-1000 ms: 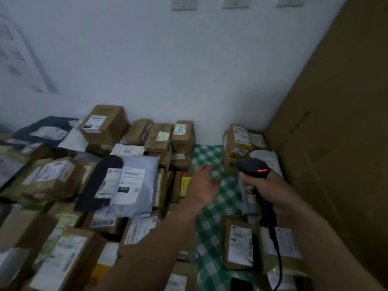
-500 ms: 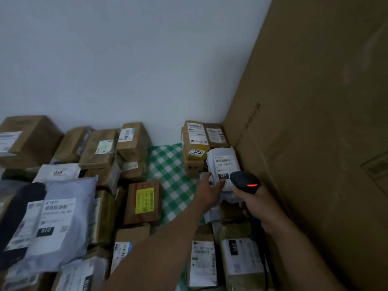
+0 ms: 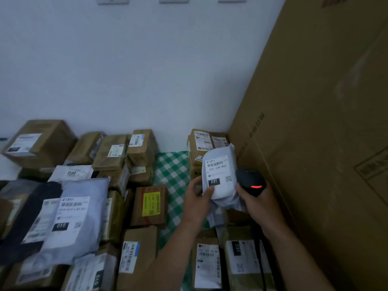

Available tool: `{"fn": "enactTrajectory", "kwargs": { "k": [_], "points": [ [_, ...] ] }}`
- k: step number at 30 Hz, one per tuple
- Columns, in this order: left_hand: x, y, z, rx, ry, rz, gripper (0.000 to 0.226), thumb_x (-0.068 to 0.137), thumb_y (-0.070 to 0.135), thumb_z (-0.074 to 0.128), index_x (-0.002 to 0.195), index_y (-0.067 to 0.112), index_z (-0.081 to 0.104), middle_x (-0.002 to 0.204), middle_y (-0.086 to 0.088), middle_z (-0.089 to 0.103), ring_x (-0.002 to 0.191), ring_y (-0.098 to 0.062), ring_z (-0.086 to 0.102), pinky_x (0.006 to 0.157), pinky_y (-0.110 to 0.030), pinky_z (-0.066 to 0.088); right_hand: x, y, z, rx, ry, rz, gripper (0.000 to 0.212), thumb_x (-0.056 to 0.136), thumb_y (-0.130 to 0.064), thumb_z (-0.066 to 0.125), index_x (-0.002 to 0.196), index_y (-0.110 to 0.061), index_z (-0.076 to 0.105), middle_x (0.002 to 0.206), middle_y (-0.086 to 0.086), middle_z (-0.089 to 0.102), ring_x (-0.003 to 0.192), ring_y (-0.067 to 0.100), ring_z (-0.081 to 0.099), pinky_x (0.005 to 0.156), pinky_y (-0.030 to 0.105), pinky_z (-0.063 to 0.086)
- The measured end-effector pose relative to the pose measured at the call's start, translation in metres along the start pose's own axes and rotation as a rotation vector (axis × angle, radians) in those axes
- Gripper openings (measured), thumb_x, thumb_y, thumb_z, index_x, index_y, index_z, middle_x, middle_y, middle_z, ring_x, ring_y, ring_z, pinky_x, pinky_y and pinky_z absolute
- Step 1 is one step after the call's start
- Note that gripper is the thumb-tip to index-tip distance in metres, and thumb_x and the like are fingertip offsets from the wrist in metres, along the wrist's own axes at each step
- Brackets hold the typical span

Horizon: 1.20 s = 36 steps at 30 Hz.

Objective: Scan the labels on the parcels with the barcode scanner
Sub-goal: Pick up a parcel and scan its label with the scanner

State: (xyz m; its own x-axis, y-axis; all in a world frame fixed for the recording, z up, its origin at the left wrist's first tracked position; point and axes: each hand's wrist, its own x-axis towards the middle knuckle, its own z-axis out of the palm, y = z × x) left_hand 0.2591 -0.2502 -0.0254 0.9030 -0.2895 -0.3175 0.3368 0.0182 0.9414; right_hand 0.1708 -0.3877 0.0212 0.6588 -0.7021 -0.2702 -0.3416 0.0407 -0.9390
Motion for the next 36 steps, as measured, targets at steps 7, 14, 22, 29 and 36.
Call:
{"fn": "enactTrajectory", "kwargs": {
  "k": [7, 14, 22, 29, 36],
  "points": [
    [-0.063, 0.021, -0.048, -0.14, -0.021, 0.041, 0.067, 0.082, 0.008, 0.084, 0.134, 0.039, 0.054, 0.124, 0.005, 0.07, 0.105, -0.012, 0.072, 0.082, -0.04, 0.063, -0.041, -0.02, 0.017, 0.093, -0.108, -0.002, 0.067, 0.067, -0.021, 0.096, 0.127, -0.02, 0.067, 0.119, 0.0, 0.075, 0.107, 0.021, 0.071, 0.096, 0.048, 0.058],
    [-0.086, 0.048, -0.089, -0.174, 0.014, 0.071, 0.04, 0.098, 0.03, 0.067, 0.136, 0.034, 0.056, 0.099, 0.022, 0.077, 0.096, -0.004, 0.074, 0.095, -0.041, 0.058, -0.079, -0.03, 0.043, 0.184, -0.18, -0.001, 0.055, 0.075, -0.022, 0.091, 0.124, -0.027, 0.068, 0.116, -0.003, 0.076, 0.106, 0.021, 0.072, 0.097, 0.052, 0.057],
    [-0.078, 0.047, -0.139, -0.157, 0.126, 0.121, 0.053, 0.091, 0.011, 0.076, 0.137, 0.029, 0.056, 0.123, 0.0, 0.072, 0.105, -0.018, 0.073, 0.083, -0.04, 0.063, -0.094, -0.038, 0.066, 0.054, -0.307, -0.072, 0.02, 0.084, -0.029, 0.085, 0.099, -0.033, 0.072, 0.099, 0.001, 0.078, 0.094, 0.021, 0.072, 0.085, 0.043, 0.06],
    [-0.033, 0.052, -0.161, 0.013, 0.264, 0.223, 0.051, 0.092, -0.001, 0.071, 0.14, 0.015, 0.057, 0.124, -0.003, 0.071, 0.099, -0.002, 0.068, 0.079, -0.026, 0.062, -0.112, -0.069, 0.101, -0.076, -0.538, -0.1, 0.015, 0.094, -0.03, 0.075, 0.108, -0.027, 0.073, 0.088, -0.003, 0.08, 0.073, 0.012, 0.074, 0.065, 0.024, 0.054],
    [-0.014, 0.048, -0.173, 0.009, 0.342, 0.221, 0.057, 0.092, -0.001, 0.071, 0.143, 0.015, 0.052, 0.126, -0.004, 0.069, 0.099, -0.006, 0.069, 0.08, -0.029, 0.062, -0.114, -0.08, 0.116, -0.152, -0.583, -0.095, 0.017, 0.093, -0.034, 0.076, 0.106, -0.025, 0.073, 0.08, -0.002, 0.078, 0.065, 0.008, 0.071, 0.061, 0.022, 0.051]
  ]
}}
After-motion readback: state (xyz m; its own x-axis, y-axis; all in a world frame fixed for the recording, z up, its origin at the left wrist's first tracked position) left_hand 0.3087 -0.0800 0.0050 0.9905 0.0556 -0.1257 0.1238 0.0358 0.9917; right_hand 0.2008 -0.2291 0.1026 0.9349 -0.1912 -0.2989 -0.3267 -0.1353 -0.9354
